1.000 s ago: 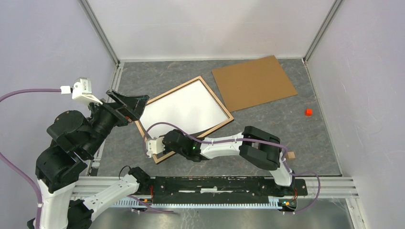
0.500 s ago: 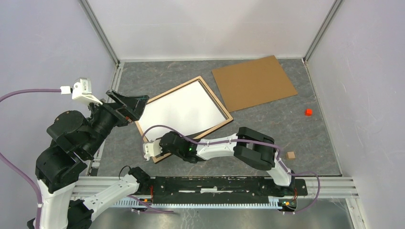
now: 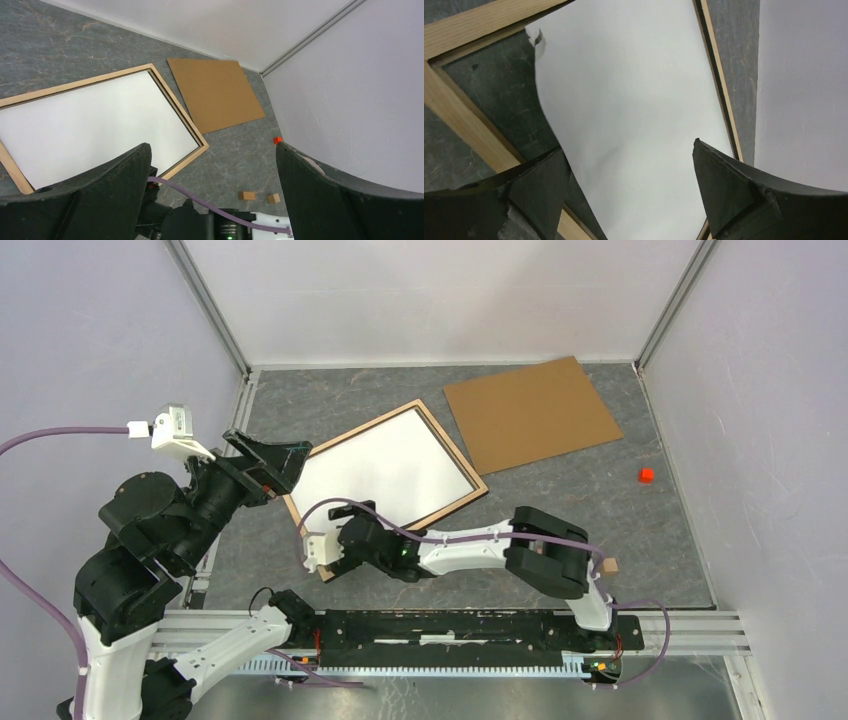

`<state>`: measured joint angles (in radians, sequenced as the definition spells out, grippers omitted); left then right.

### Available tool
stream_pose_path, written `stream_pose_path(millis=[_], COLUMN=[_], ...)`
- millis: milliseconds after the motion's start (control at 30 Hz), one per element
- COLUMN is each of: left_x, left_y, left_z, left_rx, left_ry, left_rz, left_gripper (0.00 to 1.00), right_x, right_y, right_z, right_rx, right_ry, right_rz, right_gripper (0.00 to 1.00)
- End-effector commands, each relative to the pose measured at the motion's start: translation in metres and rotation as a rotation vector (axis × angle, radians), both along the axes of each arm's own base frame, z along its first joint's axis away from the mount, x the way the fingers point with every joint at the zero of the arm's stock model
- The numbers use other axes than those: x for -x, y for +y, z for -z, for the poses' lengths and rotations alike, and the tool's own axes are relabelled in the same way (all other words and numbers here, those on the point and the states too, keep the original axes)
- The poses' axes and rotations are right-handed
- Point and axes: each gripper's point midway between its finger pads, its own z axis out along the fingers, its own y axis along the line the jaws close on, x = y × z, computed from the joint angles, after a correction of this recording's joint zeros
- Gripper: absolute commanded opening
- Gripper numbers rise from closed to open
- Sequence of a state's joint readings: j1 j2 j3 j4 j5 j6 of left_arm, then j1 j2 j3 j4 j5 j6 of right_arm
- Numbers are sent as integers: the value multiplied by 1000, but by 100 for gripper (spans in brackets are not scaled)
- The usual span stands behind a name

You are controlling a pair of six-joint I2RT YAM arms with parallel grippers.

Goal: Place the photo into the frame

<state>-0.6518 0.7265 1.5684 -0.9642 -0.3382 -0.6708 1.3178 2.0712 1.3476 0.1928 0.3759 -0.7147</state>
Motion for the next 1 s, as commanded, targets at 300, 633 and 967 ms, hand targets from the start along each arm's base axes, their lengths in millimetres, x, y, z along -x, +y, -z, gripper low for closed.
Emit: stream_pose_path(millis=[300, 633, 967], left_x=[-10, -47, -138], left_y=[-6, -46, -192], left_z=[10, 76, 166], left_rx=[-61, -166, 16], left_ry=[8, 177, 417], left_rz=[9, 62, 394], left_gripper=[100, 100, 100], right_x=[69, -34, -188], right_y=[-65, -185, -382], right_z=[-99, -119, -69], right_rx=[-256, -643, -879], right_ry=[353, 555, 630], right_rz=[-45, 297, 993], right_gripper=[98, 98, 98])
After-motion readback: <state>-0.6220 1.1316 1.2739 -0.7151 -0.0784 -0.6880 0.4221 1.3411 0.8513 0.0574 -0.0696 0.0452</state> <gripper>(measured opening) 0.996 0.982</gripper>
